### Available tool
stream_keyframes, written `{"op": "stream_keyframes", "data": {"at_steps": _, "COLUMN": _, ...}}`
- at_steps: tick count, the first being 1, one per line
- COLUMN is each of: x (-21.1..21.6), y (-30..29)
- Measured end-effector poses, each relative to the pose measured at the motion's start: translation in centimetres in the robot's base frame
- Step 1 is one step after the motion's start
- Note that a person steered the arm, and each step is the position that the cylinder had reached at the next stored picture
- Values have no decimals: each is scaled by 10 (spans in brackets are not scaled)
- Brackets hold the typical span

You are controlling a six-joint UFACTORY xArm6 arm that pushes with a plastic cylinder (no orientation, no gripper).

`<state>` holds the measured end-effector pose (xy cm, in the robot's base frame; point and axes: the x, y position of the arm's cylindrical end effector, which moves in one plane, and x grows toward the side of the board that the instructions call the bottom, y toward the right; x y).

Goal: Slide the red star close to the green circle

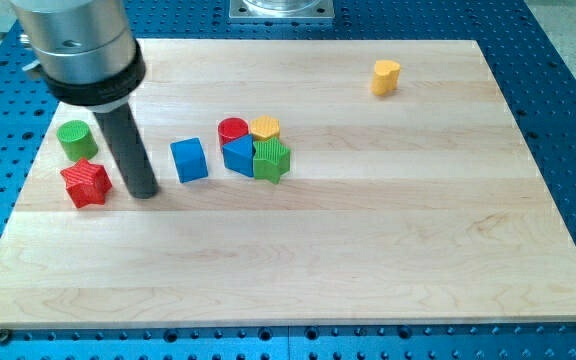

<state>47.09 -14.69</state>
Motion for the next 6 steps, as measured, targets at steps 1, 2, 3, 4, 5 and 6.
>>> {"op": "stream_keyframes", "data": {"at_steps": 1, "x": -31, "y": 24}}
{"op": "stream_keyframes", "data": {"at_steps": 2, "x": -1, "y": -36}}
{"op": "stream_keyframes", "data": {"at_steps": 3, "x": 104, "y": -67}}
{"op": "stream_keyframes", "data": {"at_steps": 4, "x": 85, "y": -152}}
{"op": "stream_keyframes", "data": {"at_steps": 5, "x": 71, "y": -157}}
{"op": "stream_keyframes", "data": {"at_steps": 6, "x": 24, "y": -92}}
